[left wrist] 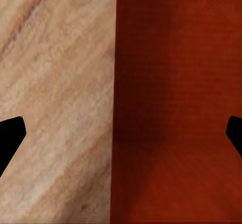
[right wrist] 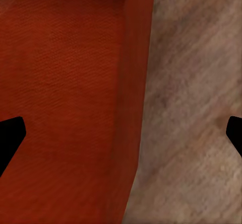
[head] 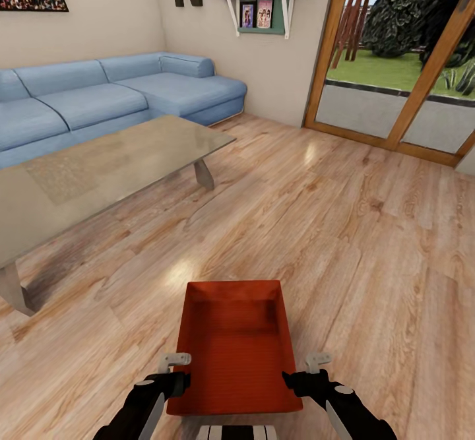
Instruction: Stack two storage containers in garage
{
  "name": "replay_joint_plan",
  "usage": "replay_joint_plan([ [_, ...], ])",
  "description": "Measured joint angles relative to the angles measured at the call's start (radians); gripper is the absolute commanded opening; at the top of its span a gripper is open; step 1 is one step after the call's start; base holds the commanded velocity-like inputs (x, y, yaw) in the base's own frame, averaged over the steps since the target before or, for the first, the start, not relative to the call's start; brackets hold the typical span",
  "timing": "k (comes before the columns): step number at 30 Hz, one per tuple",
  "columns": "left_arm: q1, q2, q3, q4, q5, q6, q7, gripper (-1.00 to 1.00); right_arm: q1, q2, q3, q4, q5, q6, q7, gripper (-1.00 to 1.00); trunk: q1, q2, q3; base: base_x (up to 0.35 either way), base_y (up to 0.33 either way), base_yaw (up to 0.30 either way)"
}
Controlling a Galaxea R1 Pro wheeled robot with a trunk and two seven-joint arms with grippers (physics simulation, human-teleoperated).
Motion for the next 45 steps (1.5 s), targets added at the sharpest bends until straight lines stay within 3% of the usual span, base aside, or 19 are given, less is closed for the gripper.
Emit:
replay_joint_plan([
  [7, 0.0, 0.002, 0.0, 0.008, 0.0, 0.006, -0.001, 1.0, 0.0, 0.0, 0.0, 0.0, 0.0, 0.0, 0.0, 1.0, 0.027, -0.049, -0.022, 0.0, 0.0, 0.0],
  [29, 0.0, 0.002, 0.0, 0.008, -0.001, 0.005, 0.001, 1.0, 0.0, 0.0, -0.001, 0.0, 0.001, 0.0, 0.0, 1.0, 0.027, -0.049, -0.022, 0.0, 0.0, 0.0],
  [33, 0.0, 0.002, 0.0, 0.008, -0.001, 0.004, 0.002, 1.0, 0.0, 0.0, -0.001, 0.0, 0.001, 0.0, 0.0, 1.0, 0.042, -0.077, -0.034, 0.0, 0.0, 0.0],
  [45, 0.0, 0.002, 0.0, 0.008, -0.001, 0.004, 0.002, 1.0, 0.0, 0.0, -0.001, 0.0, 0.001, 0.0, 0.001, 1.0, 0.046, -0.084, -0.038, 0.0, 0.0, 0.0],
])
